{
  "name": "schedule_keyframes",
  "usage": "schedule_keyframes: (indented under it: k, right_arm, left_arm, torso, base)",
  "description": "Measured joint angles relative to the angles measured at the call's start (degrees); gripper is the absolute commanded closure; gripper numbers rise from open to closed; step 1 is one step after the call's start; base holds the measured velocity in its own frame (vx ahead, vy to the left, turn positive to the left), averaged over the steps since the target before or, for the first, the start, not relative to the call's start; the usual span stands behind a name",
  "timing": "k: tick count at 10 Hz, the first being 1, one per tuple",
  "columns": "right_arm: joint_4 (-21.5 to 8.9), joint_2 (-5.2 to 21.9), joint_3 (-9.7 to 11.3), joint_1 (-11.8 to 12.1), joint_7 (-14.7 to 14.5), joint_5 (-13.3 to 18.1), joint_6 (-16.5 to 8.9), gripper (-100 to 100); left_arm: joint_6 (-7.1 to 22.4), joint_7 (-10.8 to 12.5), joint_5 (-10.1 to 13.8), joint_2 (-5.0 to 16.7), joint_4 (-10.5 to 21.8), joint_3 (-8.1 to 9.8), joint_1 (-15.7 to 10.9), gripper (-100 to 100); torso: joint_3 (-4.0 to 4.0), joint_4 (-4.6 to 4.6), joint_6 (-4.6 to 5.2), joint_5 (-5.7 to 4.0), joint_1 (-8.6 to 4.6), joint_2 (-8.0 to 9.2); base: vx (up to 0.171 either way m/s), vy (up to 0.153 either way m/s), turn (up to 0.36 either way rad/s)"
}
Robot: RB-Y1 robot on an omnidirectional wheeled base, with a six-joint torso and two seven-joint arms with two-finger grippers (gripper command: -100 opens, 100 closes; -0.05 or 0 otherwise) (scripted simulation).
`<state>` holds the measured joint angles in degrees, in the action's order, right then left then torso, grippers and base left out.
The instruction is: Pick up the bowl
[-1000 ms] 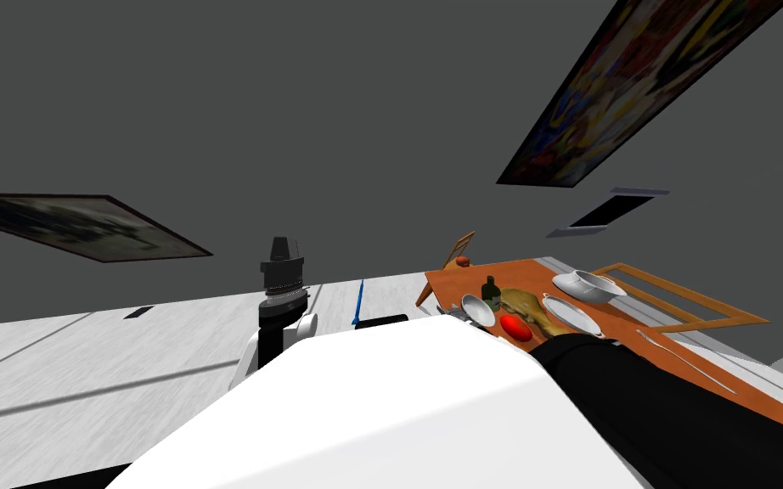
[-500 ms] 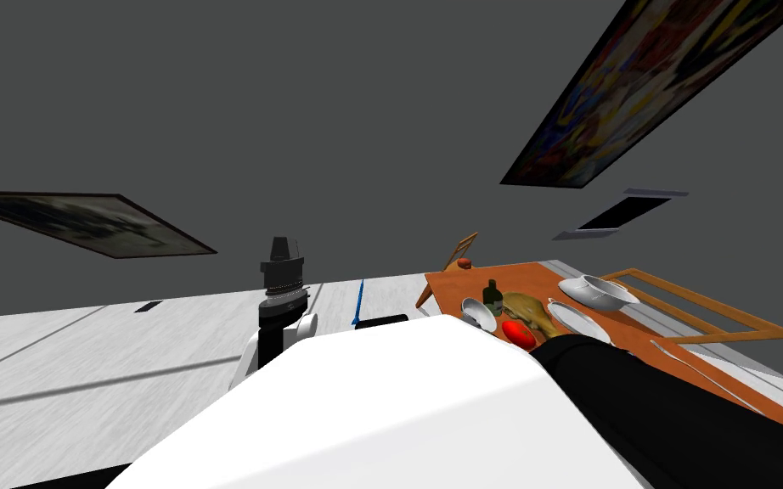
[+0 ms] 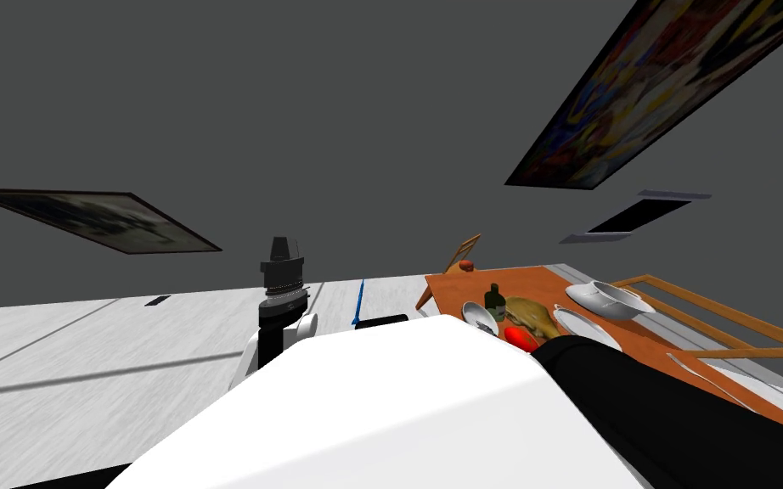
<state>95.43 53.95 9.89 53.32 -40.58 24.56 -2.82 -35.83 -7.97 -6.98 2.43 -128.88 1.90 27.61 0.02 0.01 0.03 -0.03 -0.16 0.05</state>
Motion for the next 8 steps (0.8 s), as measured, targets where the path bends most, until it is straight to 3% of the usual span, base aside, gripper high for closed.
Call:
schedule_keyframes:
  k: [1, 2, 3, 8]
  right_arm:
    - [-0.4, 0.8, 0.1, 0.6, -0.6, 0.6, -0.4, -100]
    - [-0.4, 0.9, 0.1, 0.6, -0.7, 0.7, -0.5, 0]
    - [-0.4, 0.9, 0.1, 0.6, -0.7, 0.7, -0.5, -100]
    - [-3.3, -1.9, -1.0, 0.5, 5.6, 7.3, 0.4, -100]
  left_arm:
    - [0.0, 0.0, 0.0, 0.0, 0.0, 0.00, 0.0, 0]
    - [0.0, 0.0, 0.0, 0.0, 0.0, 0.00, 0.0, 0]
    - [0.0, 0.0, 0.0, 0.0, 0.0, 0.00, 0.0, 0]
    - [0.0, 0.0, 0.0, 0.0, 0.0, -0.01, 0.0, 0]
  torso:
    - [0.00, 0.00, 0.00, 0.00, 0.04, 0.00]
    - [0.02, 0.01, 0.00, 0.02, 0.13, 0.04]
    - [0.03, 0.01, 0.00, 0.03, 0.19, 0.04]
    - [0.06, 0.03, -0.01, 0.05, 0.25, 0.10]
  base:
    - [-0.004, -0.019, 0.014]
    - [0.000, 0.000, 0.000]
    - [-0.012, 0.001, 0.162]
    - [-0.016, 0.003, 0.111]
